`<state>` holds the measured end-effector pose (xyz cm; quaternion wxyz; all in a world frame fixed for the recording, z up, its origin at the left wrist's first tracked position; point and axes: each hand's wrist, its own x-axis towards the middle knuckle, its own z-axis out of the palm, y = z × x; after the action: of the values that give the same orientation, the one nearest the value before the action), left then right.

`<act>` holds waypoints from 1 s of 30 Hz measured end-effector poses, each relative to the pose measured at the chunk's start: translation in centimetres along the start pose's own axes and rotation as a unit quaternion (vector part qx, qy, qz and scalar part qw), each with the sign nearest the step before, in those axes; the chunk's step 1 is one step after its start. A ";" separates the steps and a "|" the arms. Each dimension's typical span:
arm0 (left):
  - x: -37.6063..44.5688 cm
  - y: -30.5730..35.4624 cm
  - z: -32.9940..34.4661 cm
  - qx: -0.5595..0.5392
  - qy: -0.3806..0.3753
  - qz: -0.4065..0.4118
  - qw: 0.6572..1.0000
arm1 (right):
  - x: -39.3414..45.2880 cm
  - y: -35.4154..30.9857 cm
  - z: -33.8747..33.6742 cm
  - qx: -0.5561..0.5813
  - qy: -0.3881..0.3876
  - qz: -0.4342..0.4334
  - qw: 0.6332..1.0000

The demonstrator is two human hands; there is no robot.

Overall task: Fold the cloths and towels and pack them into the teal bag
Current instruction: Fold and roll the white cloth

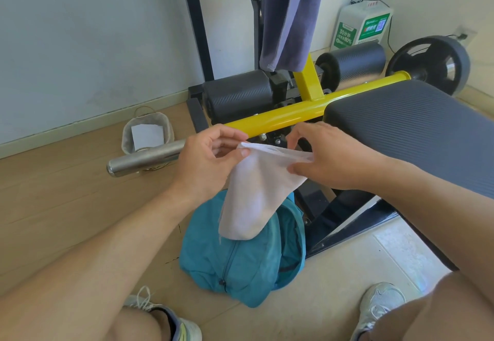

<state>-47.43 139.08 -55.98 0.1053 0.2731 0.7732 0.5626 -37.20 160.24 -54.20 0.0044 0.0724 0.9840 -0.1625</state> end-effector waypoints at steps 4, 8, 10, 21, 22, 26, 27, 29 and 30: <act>-0.4 0.4 0.4 -0.020 -0.053 -0.004 0.998 | -0.1 -1.4 1.0 0.126 -0.006 -0.006 0.992; -0.4 0.6 0.6 -0.036 -0.028 -0.012 0.999 | 0.4 -2.0 1.8 0.111 0.040 -0.047 0.992; -0.4 0.5 0.6 -0.022 -0.029 -0.034 0.999 | 0.4 -1.8 1.6 0.129 0.049 -0.069 0.988; -0.3 -0.7 1.0 0.152 -0.127 -0.157 0.967 | -0.6 -2.3 0.9 0.196 0.059 -0.037 0.978; -0.5 -0.4 1.0 0.106 -0.110 -0.196 0.969 | -0.5 -2.5 1.2 0.204 0.073 -0.018 0.976; -0.9 0.8 1.3 -0.065 -0.051 -0.244 0.966 | -0.4 -3.4 2.2 0.269 0.079 0.030 0.959; -0.9 1.0 1.4 -0.106 -0.058 -0.243 0.962 | -0.5 -3.6 2.5 0.300 0.057 0.031 0.952; -1.1 1.0 1.6 -0.127 -0.079 -0.227 0.962 | -0.5 -4.2 2.9 0.374 -0.004 0.021 0.927; -1.2 0.9 1.6 -0.115 -0.081 -0.217 0.966 | -0.6 -4.5 3.1 0.403 -0.031 0.010 0.915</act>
<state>-45.41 139.92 -55.82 0.3174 0.1294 0.7329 0.5876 -37.35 154.94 -55.70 0.0068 0.0729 0.8336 -0.5475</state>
